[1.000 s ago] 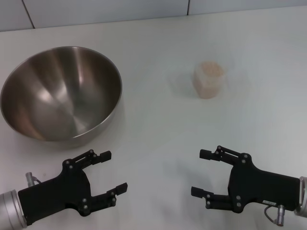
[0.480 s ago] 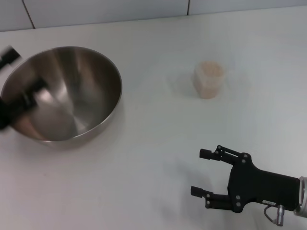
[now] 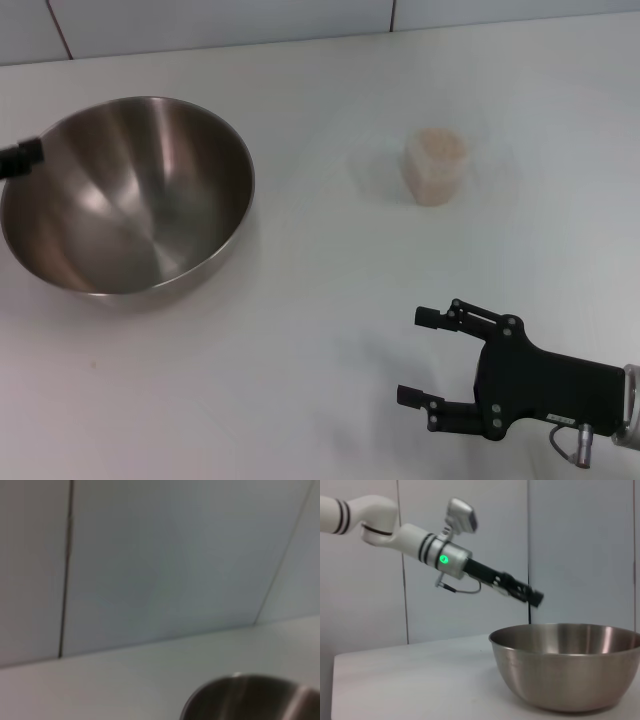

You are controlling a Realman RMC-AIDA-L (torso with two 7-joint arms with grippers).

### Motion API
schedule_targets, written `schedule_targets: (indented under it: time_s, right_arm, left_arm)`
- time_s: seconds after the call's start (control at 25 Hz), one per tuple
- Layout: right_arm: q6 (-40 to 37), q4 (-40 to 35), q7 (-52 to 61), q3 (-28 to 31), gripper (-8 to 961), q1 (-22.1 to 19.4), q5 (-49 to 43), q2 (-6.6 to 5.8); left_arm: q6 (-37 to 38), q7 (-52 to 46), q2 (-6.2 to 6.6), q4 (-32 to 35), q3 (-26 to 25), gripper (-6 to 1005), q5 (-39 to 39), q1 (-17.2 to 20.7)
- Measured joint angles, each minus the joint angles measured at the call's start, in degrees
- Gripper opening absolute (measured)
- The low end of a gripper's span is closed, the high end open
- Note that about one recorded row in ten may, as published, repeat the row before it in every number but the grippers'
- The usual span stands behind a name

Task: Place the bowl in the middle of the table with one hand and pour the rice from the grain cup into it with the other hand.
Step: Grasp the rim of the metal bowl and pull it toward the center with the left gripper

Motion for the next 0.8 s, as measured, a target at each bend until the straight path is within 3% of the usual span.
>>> schedule_targets:
  time_s: [0.2,0.44,0.8]
  right_arm:
    - [0.0,-0.1,0.0,0.0,823,0.0,0.0,0.04]
    - [0.3,-0.1,0.0,-0.2,824,0.0,0.0,0.07]
    - [0.4,-0.1,0.0,-0.2,824,0.0,0.0,0.08]
  left_arm:
    - [-0.9,-2.2,-1.67,-2.3,-2.8,772,10.3,-4.3]
    - [-2.1,-3.9,-1.51,-6.9,-4.2,756,14.7,-7.4]
    - [-2.1,-5.6,-1.71,-7.1,-4.2,731,15.9,-7.5]
